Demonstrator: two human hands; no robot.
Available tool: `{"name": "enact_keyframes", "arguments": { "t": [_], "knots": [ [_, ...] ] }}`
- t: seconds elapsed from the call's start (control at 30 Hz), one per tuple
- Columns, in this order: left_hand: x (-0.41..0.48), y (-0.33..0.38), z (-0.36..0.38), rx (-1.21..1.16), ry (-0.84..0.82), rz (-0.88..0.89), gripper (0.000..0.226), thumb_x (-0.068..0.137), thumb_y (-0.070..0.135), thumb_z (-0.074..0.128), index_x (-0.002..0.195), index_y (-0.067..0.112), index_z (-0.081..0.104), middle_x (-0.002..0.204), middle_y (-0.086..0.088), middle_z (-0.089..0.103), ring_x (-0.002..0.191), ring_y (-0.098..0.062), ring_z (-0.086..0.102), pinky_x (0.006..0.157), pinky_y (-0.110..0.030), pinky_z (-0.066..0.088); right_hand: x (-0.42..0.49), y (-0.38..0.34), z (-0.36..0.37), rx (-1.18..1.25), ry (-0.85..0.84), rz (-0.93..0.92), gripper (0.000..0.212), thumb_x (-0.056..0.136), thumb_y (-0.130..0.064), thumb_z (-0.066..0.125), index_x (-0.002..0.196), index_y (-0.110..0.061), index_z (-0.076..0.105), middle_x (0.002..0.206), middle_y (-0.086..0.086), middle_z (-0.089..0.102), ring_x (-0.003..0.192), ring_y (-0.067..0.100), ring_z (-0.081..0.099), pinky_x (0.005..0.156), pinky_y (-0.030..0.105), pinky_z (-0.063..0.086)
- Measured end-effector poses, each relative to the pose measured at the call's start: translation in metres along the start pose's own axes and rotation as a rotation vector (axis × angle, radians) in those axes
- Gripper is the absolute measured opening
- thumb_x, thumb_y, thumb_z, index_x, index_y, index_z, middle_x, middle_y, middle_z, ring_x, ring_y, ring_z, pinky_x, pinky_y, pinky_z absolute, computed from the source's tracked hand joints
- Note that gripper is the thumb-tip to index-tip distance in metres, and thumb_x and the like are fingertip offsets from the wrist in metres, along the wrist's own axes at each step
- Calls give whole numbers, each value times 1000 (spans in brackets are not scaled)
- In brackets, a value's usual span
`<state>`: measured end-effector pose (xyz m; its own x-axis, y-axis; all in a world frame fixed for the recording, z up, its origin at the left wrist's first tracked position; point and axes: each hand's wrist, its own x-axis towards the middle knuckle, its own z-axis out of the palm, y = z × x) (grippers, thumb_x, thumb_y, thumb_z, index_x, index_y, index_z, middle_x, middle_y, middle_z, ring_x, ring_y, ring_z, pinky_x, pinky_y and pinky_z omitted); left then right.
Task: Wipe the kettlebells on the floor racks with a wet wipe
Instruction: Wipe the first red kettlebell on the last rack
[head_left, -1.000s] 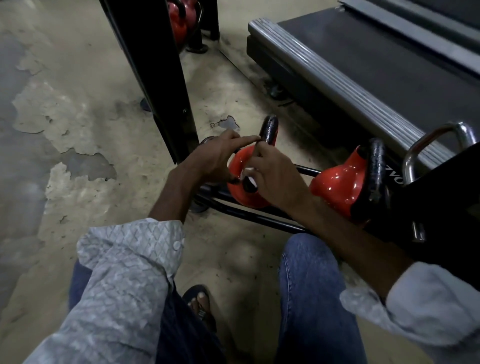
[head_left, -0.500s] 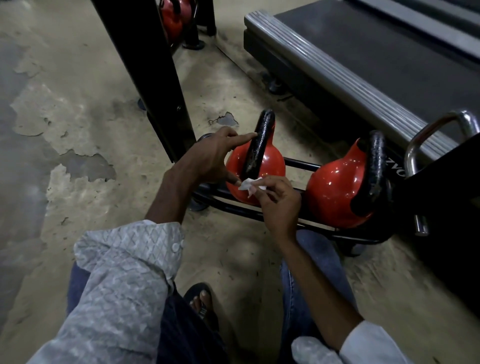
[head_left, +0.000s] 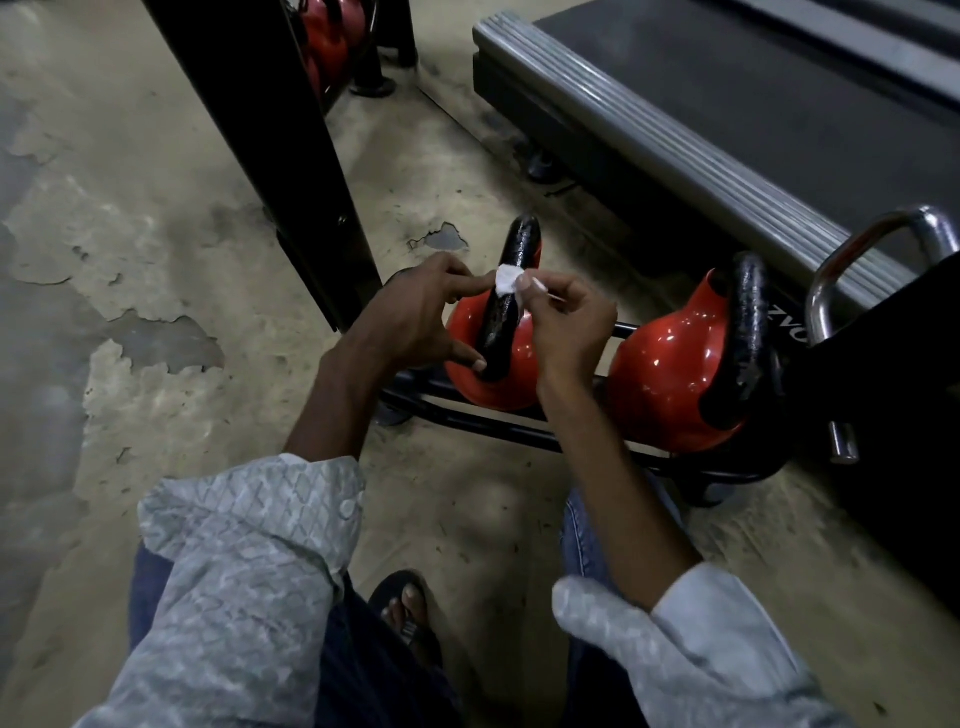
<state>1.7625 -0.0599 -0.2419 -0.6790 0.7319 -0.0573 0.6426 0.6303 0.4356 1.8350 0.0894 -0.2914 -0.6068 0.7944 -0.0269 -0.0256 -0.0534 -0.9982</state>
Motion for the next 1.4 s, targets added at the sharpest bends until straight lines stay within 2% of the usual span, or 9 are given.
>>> {"name": "enact_keyframes", "arguments": {
  "t": [0.2, 0.33, 0.53, 0.63, 0.8, 0.9, 1.07, 1.3, 1.4],
  "knots": [
    [0, 3, -2, 2, 12, 11, 104, 60, 42, 94, 151, 36, 44, 142, 0, 47, 115, -17, 53, 95, -35, 47, 33, -7, 14, -65, 28, -55, 2, 81, -14, 79, 83, -14, 78, 76, -2, 75, 69, 7, 70, 68, 24, 58],
    [0, 3, -2, 13, 10, 8, 105, 60, 41, 94, 152, 37, 42, 142, -1, 47, 118, -18, 52, 97, -35, 46, 101, -23, 34, -209, -81, 65, 8, 78, -14, 81, 72, -16, 76, 72, 1, 74, 64, 8, 68, 65, 27, 57],
    [1, 3, -2, 38, 10, -3, 105, 60, 45, 93, 151, 40, 42, 143, 1, 47, 121, -18, 50, 99, -38, 46, 152, -49, 33, -312, -484, 468, 19, 85, 2, 73, 104, 2, 70, 116, 11, 72, 87, 15, 69, 73, 21, 59],
    [2, 1, -3, 40, 1, -3, 106, 59, 45, 94, 151, 41, 41, 143, 2, 47, 121, -18, 50, 97, -35, 45, 151, -70, 36, -538, -559, 322, 28, 84, -11, 79, 109, -2, 70, 104, 8, 73, 86, 12, 70, 69, 22, 60],
    [2, 2, -3, 47, -4, -12, 105, 59, 46, 93, 151, 39, 43, 146, -1, 45, 129, -22, 48, 103, -45, 46, 124, -92, 63, -1168, -654, -276, 23, 88, -25, 75, 101, -9, 67, 90, 3, 66, 86, 15, 65, 74, 28, 54],
    [1, 2, -4, 53, -8, -7, 106, 59, 48, 93, 151, 41, 41, 145, -2, 46, 125, -22, 51, 100, -44, 48, 112, -99, 74, -1378, -697, -381, 26, 90, -27, 73, 102, -6, 65, 79, 2, 57, 85, 20, 59, 66, 28, 43],
    [0, 2, -4, 72, 3, -4, 105, 61, 49, 92, 151, 40, 40, 143, -2, 46, 121, -20, 53, 95, -42, 50, 104, -97, 82, -1510, -699, -510, 39, 89, -23, 73, 120, -3, 62, 114, 13, 67, 104, 27, 66, 89, 37, 56],
    [0, 1, -4, 107, 29, 3, 103, 61, 52, 90, 150, 30, 44, 140, -1, 50, 116, -21, 57, 86, -39, 53, 94, -99, 70, -1436, -866, -541, 33, 92, -28, 70, 113, -2, 68, 102, 11, 70, 95, 24, 67, 82, 32, 55],
    [-3, 3, -6, 109, 46, -64, 115, 57, 59, 90, 154, 24, 39, 148, 2, 46, 123, -17, 55, 90, -38, 51, 94, -95, 57, -1348, -757, -548, 29, 93, -27, 69, 113, -6, 70, 106, 8, 71, 95, 19, 68, 83, 31, 57]
  ]
}}
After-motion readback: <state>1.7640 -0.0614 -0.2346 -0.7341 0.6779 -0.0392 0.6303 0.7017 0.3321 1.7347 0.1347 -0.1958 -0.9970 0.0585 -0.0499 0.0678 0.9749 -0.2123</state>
